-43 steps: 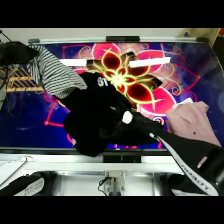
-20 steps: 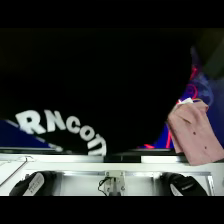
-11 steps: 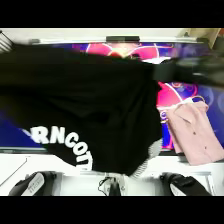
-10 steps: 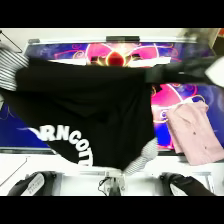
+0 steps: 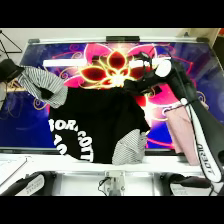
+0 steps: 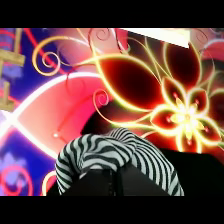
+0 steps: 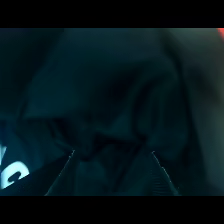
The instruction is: Fold the shirts.
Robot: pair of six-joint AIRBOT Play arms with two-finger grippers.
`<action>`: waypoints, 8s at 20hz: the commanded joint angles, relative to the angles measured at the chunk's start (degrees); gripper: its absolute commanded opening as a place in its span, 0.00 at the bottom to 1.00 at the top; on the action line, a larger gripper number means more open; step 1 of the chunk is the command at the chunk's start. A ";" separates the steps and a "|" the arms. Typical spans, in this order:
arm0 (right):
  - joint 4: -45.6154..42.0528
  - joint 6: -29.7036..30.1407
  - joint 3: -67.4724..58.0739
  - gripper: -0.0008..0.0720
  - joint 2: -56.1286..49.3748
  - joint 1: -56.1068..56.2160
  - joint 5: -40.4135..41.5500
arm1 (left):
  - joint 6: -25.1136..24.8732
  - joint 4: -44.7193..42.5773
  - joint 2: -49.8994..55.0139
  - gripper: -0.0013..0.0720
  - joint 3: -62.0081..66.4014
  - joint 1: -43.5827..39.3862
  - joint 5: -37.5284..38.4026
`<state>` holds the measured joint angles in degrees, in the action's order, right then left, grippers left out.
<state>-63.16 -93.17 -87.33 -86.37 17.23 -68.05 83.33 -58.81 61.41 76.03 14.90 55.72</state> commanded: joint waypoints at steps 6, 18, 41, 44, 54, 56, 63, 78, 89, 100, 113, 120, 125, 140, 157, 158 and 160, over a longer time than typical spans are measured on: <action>-10.95 1.97 8.81 0.93 12.39 9.73 -23.34 | -1.70 0.11 1.25 0.08 -1.09 2.29 -4.74; -4.74 -5.57 34.36 0.87 16.83 16.90 -13.60 | -5.75 0.15 1.22 0.08 -1.09 2.29 0.50; -19.76 2.60 -11.26 0.10 22.77 -23.54 -9.49 | 0.15 3.17 0.68 0.07 21.00 14.95 1.38; -18.25 4.13 6.67 0.10 24.33 -21.88 -16.33 | -4.09 1.60 -1.81 0.07 2.05 12.41 13.75; -29.00 7.96 30.58 0.76 28.68 -18.12 -19.08 | -4.09 -8.07 -13.38 0.26 -27.17 11.47 11.32; -29.73 9.16 28.52 0.93 28.68 -18.12 -18.95 | -4.04 -7.65 -13.40 0.95 -24.85 11.39 11.17; -18.51 7.06 12.44 0.93 28.68 -18.08 -12.11 | -7.19 -7.69 -13.40 0.94 -10.78 8.94 11.74; -3.08 9.25 21.62 0.93 28.30 -18.08 -12.81 | -7.56 -17.81 -0.02 0.95 -33.16 -22.21 -2.49; -5.29 8.70 33.35 0.93 19.19 -7.91 -0.79 | -9.18 -19.67 9.99 0.62 -33.16 -22.88 -5.05; -20.26 2.58 33.11 0.10 13.44 -3.50 -6.60 | -10.69 -20.33 5.79 0.07 -20.85 -22.64 3.10; -30.45 5.42 -13.55 0.10 29.64 -3.56 -5.92 | 0.17 -32.79 2.51 0.07 35.23 -22.64 25.62; -38.60 -0.85 -13.44 0.10 36.59 -3.56 -34.29 | 3.56 -34.80 0.79 0.07 34.82 -22.67 42.73; -41.53 -1.75 5.49 0.10 34.93 -3.56 -23.41 | 2.86 -34.34 3.39 0.07 13.09 -22.64 32.79; -30.69 0.59 6.99 0.92 5.57 -13.11 1.07 | 4.39 -32.09 28.68 0.95 9.88 -21.94 25.46; -15.23 3.19 25.20 0.92 17.75 6.12 -1.81 | 9.64 -8.00 15.17 0.93 -22.43 -35.36 3.26; -14.10 3.87 25.29 0.92 15.47 6.54 -1.51 | 10.01 -8.00 15.47 0.93 -23.58 -35.69 1.07; -12.52 4.92 25.29 0.92 11.69 7.63 0.92 | 9.99 -8.02 16.41 0.92 -24.00 -35.67 -1.22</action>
<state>-78.61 -88.73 -64.53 -70.54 22.33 -70.54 92.55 -68.69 77.03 55.51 -19.62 61.56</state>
